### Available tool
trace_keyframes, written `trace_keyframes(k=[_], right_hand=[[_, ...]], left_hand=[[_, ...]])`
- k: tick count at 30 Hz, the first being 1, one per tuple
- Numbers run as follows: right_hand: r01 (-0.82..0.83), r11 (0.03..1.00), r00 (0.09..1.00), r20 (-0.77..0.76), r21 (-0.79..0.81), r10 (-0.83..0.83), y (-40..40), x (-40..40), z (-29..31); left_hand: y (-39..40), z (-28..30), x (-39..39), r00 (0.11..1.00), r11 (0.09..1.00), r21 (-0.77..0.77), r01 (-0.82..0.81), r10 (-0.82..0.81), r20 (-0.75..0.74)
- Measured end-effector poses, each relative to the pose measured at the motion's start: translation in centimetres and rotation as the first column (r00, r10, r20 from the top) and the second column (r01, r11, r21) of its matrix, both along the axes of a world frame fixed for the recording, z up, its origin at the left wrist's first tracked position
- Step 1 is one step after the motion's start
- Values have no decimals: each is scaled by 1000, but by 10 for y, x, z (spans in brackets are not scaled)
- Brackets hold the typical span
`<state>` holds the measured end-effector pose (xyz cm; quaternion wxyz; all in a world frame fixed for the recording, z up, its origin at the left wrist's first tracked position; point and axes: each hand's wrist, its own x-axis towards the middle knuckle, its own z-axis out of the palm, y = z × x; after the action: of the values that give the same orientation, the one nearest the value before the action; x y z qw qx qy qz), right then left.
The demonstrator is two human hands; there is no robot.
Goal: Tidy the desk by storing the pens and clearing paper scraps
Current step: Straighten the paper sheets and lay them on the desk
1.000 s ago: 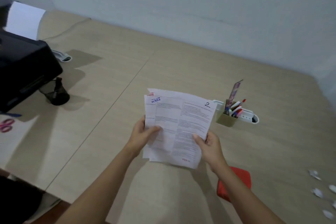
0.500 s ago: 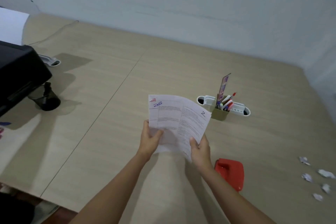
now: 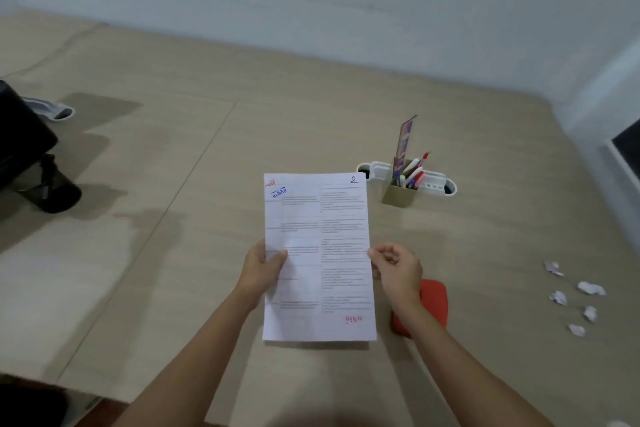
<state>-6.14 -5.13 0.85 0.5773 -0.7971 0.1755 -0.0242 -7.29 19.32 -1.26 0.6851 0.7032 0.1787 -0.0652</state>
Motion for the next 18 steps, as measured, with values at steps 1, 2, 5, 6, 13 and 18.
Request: trace_keyframes(k=[1, 2, 5, 6, 13, 18], right_hand=[[23, 999, 1000, 6, -43, -23, -8, -3, -1], [44, 993, 998, 44, -107, -40, -15, -5, -2], [151, 912, 986, 124, -381, -111, -50, -14, -9], [178, 870, 984, 94, -459, -152, -64, -16, -16], [59, 915, 924, -324, -400, -201, -96, -30, -53], [33, 952, 944, -304, -306, -130, -78, -24, -53]], left_hand=[[-2, -5, -3, 1000, 1000, 14, 0, 0, -26], [-2, -9, -5, 999, 1000, 31, -2, 4, -44], [-5, -22, -12, 995, 995, 94, 25, -15, -103], [-6, -27, -14, 992, 991, 128, 36, -20, -125], [-21, -53, -30, 962, 978, 165, 129, -83, -260], [-34, -55, -33, 949, 973, 158, 166, -114, -294]])
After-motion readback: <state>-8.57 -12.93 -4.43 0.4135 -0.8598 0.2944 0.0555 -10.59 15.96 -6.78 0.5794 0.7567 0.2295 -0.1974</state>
